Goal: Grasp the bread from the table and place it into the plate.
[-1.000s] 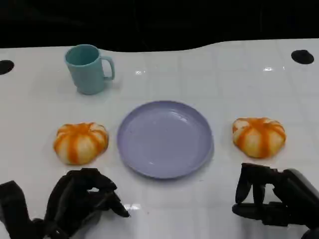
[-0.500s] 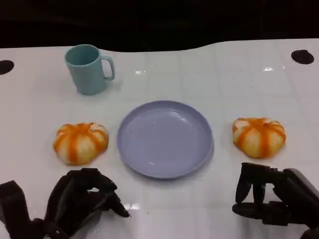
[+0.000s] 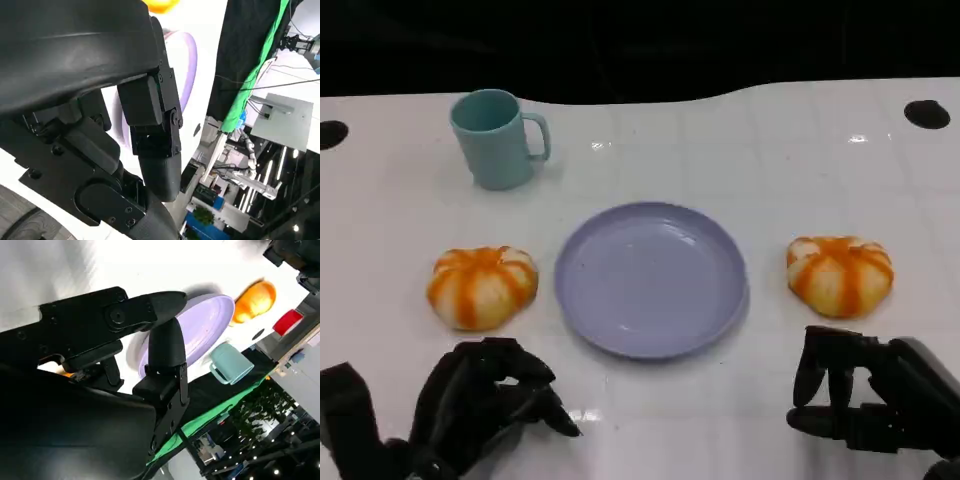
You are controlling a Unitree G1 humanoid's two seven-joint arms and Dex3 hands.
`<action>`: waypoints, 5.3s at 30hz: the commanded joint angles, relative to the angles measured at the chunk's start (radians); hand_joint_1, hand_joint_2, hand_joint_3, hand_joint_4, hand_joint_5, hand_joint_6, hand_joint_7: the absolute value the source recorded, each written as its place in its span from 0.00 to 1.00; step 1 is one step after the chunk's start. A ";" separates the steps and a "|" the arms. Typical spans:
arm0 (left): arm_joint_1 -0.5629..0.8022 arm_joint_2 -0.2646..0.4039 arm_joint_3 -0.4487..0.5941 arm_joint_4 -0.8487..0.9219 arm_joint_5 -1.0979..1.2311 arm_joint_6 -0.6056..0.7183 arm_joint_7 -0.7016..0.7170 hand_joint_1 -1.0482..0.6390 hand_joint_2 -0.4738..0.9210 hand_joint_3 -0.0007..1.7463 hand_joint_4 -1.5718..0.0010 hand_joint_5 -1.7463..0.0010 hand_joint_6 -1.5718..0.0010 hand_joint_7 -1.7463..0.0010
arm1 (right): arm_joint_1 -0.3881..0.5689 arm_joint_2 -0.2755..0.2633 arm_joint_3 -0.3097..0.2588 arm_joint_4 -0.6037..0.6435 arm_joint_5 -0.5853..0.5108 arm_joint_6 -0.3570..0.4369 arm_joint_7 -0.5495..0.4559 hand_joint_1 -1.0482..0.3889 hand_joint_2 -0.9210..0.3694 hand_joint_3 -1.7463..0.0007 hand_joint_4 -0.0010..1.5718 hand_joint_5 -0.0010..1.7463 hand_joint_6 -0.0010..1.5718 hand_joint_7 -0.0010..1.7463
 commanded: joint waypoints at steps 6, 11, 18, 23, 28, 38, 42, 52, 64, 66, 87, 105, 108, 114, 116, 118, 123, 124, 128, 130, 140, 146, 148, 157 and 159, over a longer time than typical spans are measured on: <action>-0.016 0.017 0.004 0.008 0.002 -0.010 -0.010 0.00 0.79 0.00 0.00 0.66 0.00 0.79 | -0.017 -0.035 -0.049 -0.050 -0.087 -0.016 -0.110 0.44 0.00 0.96 0.46 0.77 0.44 0.52; -0.015 0.017 0.004 0.007 0.002 -0.007 -0.007 0.00 0.79 0.00 0.00 0.66 0.00 0.79 | -0.014 -0.059 -0.066 -0.097 -0.138 0.009 -0.134 0.43 0.00 0.96 0.38 0.64 0.40 0.33; -0.016 0.013 0.005 0.006 -0.001 0.002 -0.003 0.00 0.78 0.00 0.00 0.66 0.00 0.79 | -0.016 -0.093 -0.082 -0.149 -0.207 0.059 -0.176 0.44 0.00 0.99 0.26 0.37 0.38 0.06; -0.018 0.011 0.003 0.008 0.003 -0.008 -0.002 0.00 0.78 0.00 0.00 0.66 0.00 0.79 | -0.011 -0.125 -0.085 -0.218 -0.262 0.127 -0.177 0.45 0.01 1.00 0.23 0.22 0.35 0.00; -0.023 0.010 0.005 0.014 0.002 -0.005 -0.002 0.00 0.78 0.00 0.00 0.65 0.00 0.79 | -0.002 -0.153 -0.085 -0.303 -0.319 0.228 -0.157 0.43 0.02 1.00 0.15 0.15 0.28 0.00; -0.035 0.010 0.011 0.034 -0.002 -0.006 -0.005 0.00 0.78 0.00 0.00 0.65 0.00 0.79 | -0.016 -0.186 -0.042 -0.410 -0.460 0.416 -0.124 0.42 0.05 1.00 0.06 0.10 0.20 0.00; -0.036 0.009 0.014 0.031 -0.008 0.008 -0.002 0.00 0.77 0.00 0.00 0.65 0.00 0.79 | -0.050 -0.193 -0.011 -0.394 -0.509 0.474 -0.116 0.41 0.06 1.00 0.05 0.09 0.19 0.00; -0.033 0.007 0.016 0.028 -0.008 0.005 -0.004 0.00 0.77 0.00 0.00 0.65 0.00 0.79 | -0.191 -0.191 0.092 -0.209 -0.565 0.539 -0.134 0.42 0.04 1.00 0.05 0.10 0.18 0.00; -0.028 0.006 0.017 0.024 -0.010 0.005 -0.010 0.00 0.77 0.00 0.00 0.66 0.00 0.79 | -0.370 -0.149 0.226 0.056 -0.578 0.573 -0.193 0.46 0.09 1.00 0.10 0.12 0.20 0.01; -0.026 0.006 0.016 0.022 -0.008 0.003 -0.008 0.00 0.77 0.00 0.00 0.66 0.00 0.79 | -0.399 -0.137 0.245 0.102 -0.577 0.575 -0.205 0.46 0.10 1.00 0.10 0.12 0.21 0.01; -0.003 0.005 0.011 -0.018 -0.007 0.021 0.003 0.00 0.77 0.00 0.00 0.65 0.00 0.78 | -0.599 -0.027 0.383 0.510 -0.534 0.617 -0.224 0.47 0.08 1.00 0.17 0.08 0.22 0.01; 0.010 0.006 0.006 -0.037 -0.007 0.021 0.002 0.00 0.77 0.00 0.00 0.65 0.00 0.78 | -0.659 0.000 0.465 0.725 -0.546 0.511 -0.568 0.61 0.00 0.93 0.55 0.99 0.55 0.75; 0.010 0.006 0.008 -0.035 -0.011 0.024 -0.001 0.00 0.77 0.00 0.00 0.65 0.00 0.78 | -0.667 0.004 0.478 0.730 -0.548 0.520 -0.627 0.59 0.03 0.94 0.56 1.00 0.51 0.80; 0.009 0.007 0.008 -0.033 -0.004 0.017 0.004 0.00 0.78 0.00 0.00 0.65 0.00 0.78 | -0.674 0.007 0.463 0.725 -0.520 0.474 -0.716 0.62 0.06 0.97 0.59 1.00 0.62 0.61; 0.007 0.008 0.010 -0.030 -0.009 0.023 0.001 0.00 0.78 0.00 0.00 0.65 0.00 0.78 | -0.674 0.008 0.456 0.723 -0.511 0.454 -0.741 0.62 0.06 0.95 0.59 1.00 0.58 0.72; 0.006 0.008 0.010 -0.030 -0.010 0.027 -0.001 0.00 0.77 0.00 0.00 0.65 0.00 0.78 | -0.675 0.010 0.447 0.718 -0.500 0.433 -0.765 0.63 0.06 0.93 0.60 1.00 0.53 0.85; 0.006 0.011 0.010 -0.030 -0.009 0.028 -0.001 0.00 0.77 0.00 0.00 0.65 0.00 0.78 | -0.679 0.018 0.420 0.696 -0.462 0.387 -0.796 0.65 0.32 0.51 0.60 1.00 0.47 0.97; 0.006 0.012 0.011 -0.029 -0.010 0.032 -0.001 0.00 0.77 0.00 0.00 0.65 0.00 0.78 | -0.680 0.020 0.416 0.689 -0.458 0.383 -0.802 0.64 0.35 0.47 0.61 1.00 0.47 0.96; 0.008 0.012 0.012 -0.031 -0.010 0.037 0.002 0.00 0.77 0.00 0.00 0.65 0.00 0.78 | -0.683 0.023 0.396 0.650 -0.436 0.345 -0.806 0.65 0.40 0.41 0.62 1.00 0.49 0.95; 0.009 0.011 0.013 -0.031 -0.009 0.029 -0.001 0.00 0.77 0.00 0.00 0.65 0.00 0.78 | -0.686 0.025 0.384 0.624 -0.424 0.329 -0.799 0.65 0.45 0.32 0.62 1.00 0.48 0.97; 0.013 0.009 0.011 -0.038 -0.004 0.022 0.005 0.00 0.78 0.00 0.00 0.64 0.00 0.78 | -0.712 0.038 0.357 0.490 -0.381 0.215 -0.703 0.65 0.52 0.17 0.64 1.00 0.49 1.00; 0.020 0.005 0.003 -0.048 0.001 0.022 0.008 0.00 0.78 0.00 0.00 0.65 0.00 0.78 | -0.739 0.061 0.360 0.451 -0.374 0.188 -0.600 0.64 0.53 0.18 0.64 1.00 0.54 0.93; 0.022 0.003 0.002 -0.052 0.000 0.024 0.012 0.00 0.78 0.00 0.00 0.65 0.00 0.78 | -0.749 0.067 0.364 0.455 -0.379 0.183 -0.578 0.64 0.51 0.20 0.64 1.00 0.53 0.93; 0.026 -0.001 -0.001 -0.054 0.007 0.008 0.015 0.00 0.78 0.00 0.00 0.64 0.00 0.78 | -0.777 0.126 0.369 0.503 -0.368 0.173 -0.458 0.62 0.42 0.33 0.63 0.99 0.61 0.64; 0.027 -0.001 -0.001 -0.056 0.007 0.007 0.014 0.00 0.78 0.00 0.00 0.64 0.00 0.78 | -0.779 0.144 0.372 0.520 -0.372 0.175 -0.454 0.63 0.40 0.35 0.62 1.00 0.57 0.78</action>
